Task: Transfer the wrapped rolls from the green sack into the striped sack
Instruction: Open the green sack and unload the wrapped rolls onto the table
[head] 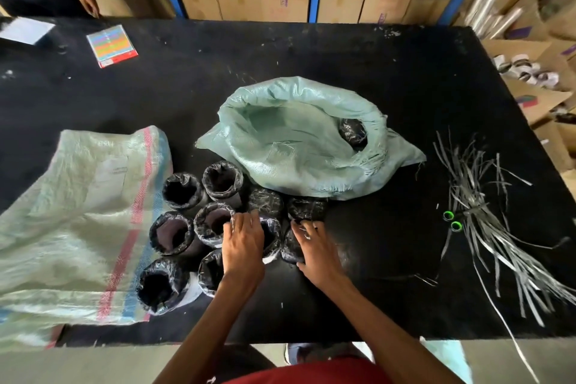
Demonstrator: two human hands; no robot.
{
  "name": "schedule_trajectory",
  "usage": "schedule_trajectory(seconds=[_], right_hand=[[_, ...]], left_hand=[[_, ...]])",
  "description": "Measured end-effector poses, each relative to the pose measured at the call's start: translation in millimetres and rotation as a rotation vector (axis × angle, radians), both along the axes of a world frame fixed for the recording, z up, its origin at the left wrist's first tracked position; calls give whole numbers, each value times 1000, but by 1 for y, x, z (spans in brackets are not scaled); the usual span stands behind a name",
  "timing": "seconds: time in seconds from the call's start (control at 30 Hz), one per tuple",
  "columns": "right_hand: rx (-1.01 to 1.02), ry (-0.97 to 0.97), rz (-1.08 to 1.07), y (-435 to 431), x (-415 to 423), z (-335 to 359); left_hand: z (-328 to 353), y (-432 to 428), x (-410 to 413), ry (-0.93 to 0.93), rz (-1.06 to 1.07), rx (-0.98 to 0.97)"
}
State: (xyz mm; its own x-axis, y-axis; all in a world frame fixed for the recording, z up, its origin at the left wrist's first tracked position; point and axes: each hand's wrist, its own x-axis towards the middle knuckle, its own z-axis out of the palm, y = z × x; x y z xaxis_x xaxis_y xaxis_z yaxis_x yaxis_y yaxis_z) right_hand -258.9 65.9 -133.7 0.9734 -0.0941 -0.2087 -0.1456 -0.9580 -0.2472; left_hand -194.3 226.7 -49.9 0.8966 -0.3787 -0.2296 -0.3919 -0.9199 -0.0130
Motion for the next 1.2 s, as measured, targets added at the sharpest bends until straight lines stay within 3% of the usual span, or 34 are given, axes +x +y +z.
schedule_trajectory(seconds=[0.17,0.33,0.57,0.67,0.77,0.83,1.0,1.2], right_hand=[[50,-13,25,-6,-3,7],[253,-294,-142,-48,-1,49],[308,-470,-265,-151,99,115],[459,-376,-338,-171,153,119],[552,-27,-580,-173,188,98],[431,83,-697,-174,195,76],[99,-106,-635,-171,182,59],[-296,163,-471,-212,199,55]], left_hand=[[-2,4,6,14,-35,-42],[29,2,24,140,-92,-107],[70,-81,99,117,-196,-535],[46,-135,148,178,-188,-601],[14,-186,199,350,-326,-560],[-5,-220,226,452,-413,-511],[-53,-286,249,373,-609,-515],[-88,-332,251,179,-799,-197]])
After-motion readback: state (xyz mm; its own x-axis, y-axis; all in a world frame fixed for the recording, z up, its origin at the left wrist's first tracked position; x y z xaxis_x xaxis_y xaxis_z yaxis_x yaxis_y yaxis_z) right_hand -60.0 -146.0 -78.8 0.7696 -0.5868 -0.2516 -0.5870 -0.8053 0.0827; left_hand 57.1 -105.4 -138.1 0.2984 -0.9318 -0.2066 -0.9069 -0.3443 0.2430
